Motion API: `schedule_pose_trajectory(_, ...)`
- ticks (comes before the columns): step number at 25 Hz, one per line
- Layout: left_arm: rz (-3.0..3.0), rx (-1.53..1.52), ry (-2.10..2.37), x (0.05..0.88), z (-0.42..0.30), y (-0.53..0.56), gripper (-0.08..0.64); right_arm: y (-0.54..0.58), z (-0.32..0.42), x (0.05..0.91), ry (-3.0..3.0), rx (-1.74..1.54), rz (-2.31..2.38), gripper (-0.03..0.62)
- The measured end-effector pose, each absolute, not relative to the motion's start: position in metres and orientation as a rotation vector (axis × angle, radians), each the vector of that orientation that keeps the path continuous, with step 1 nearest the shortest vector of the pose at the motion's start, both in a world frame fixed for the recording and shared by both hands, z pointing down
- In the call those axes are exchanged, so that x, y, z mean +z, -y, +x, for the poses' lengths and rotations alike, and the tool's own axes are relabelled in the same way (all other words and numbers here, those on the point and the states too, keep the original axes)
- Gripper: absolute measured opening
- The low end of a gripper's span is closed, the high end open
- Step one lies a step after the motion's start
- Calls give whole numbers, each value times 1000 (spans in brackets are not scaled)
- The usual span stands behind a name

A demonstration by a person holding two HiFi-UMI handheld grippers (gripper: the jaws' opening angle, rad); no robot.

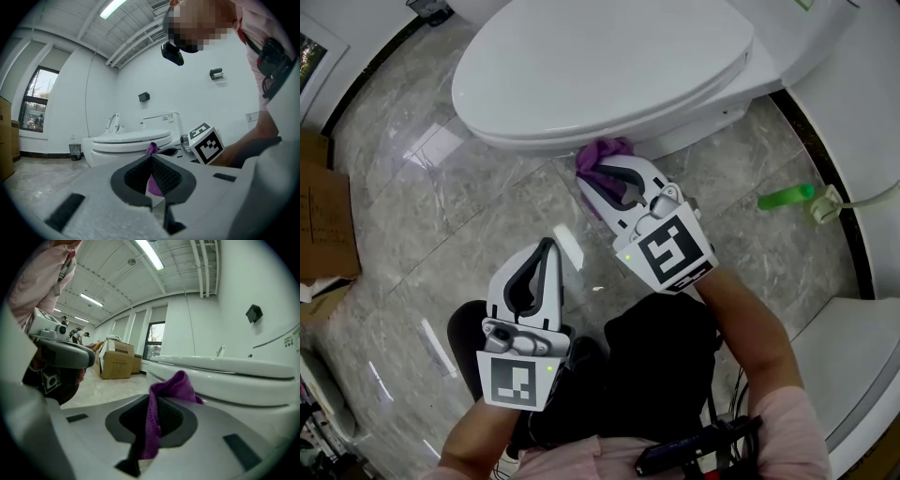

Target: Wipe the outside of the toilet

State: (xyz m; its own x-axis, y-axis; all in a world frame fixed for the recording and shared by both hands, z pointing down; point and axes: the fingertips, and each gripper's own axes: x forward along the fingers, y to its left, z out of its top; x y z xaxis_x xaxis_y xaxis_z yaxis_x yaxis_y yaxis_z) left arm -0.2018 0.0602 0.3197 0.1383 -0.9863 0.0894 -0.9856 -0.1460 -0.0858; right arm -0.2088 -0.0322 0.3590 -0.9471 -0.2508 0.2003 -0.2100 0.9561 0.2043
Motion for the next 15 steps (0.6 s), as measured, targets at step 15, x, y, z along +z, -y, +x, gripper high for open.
schedule_pose_trajectory(15, -2237, -185, -2104, 312, -235, -73, 8, -31, -258, 383, 2916, -295, -135, 55)
